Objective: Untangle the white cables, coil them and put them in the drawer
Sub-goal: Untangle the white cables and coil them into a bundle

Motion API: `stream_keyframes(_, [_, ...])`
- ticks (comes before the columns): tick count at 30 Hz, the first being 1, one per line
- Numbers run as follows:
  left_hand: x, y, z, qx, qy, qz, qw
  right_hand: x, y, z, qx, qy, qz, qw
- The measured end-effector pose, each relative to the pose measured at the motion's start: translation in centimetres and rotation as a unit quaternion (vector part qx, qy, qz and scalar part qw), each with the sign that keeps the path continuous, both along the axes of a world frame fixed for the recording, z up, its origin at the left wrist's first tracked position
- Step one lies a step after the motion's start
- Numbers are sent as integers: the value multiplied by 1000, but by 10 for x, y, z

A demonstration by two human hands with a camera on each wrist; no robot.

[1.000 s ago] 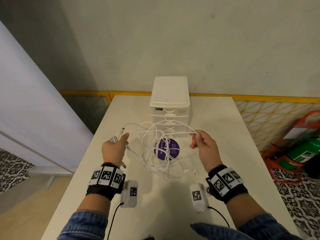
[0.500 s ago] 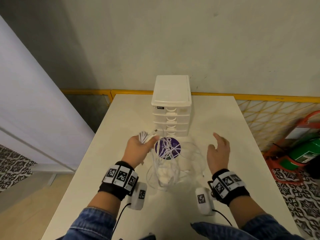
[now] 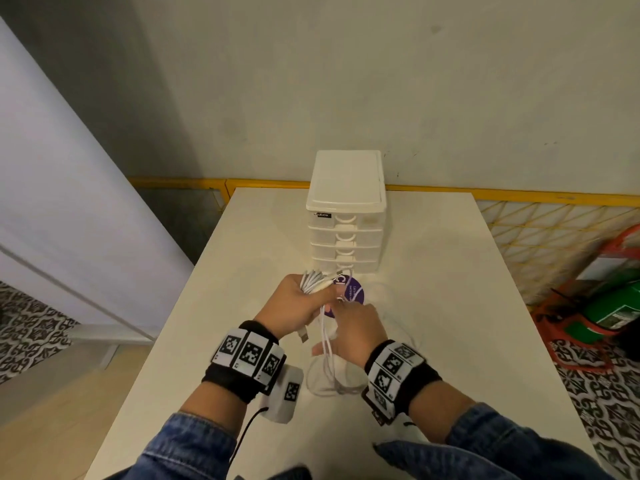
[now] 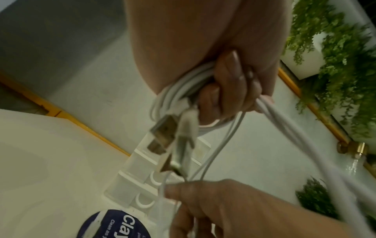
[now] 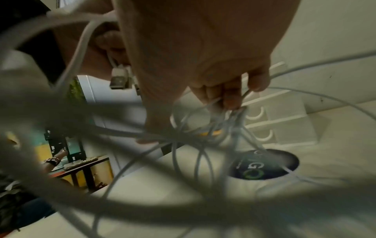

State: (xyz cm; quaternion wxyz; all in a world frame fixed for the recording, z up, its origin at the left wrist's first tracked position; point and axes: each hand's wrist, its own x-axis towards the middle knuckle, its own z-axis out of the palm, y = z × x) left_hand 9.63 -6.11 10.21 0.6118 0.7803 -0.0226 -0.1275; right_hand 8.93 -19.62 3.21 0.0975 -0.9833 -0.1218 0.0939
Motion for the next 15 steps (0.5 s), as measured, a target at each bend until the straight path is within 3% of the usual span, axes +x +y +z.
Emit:
stream_keyframes(2, [4,2,-3,7,2,30,1000,-3,-1,-3,-73,-1,36,997])
stream_keyframes(3, [6,4,-5,16,1,52,999,-4,-4,-4,-57,-1,46,997])
stream_keyframes(6, [14,11,-16,58,-5,120,991,-3,-14,-7,157,-12,45,986])
stream_keyframes(10, [16,20,-32,95,17,181,979,-1,-22,17,411,-62,-2,910])
stream_keyframes(15, [19,50,-42,118,60,264,956,3,-55,52,551,-198,-137,799])
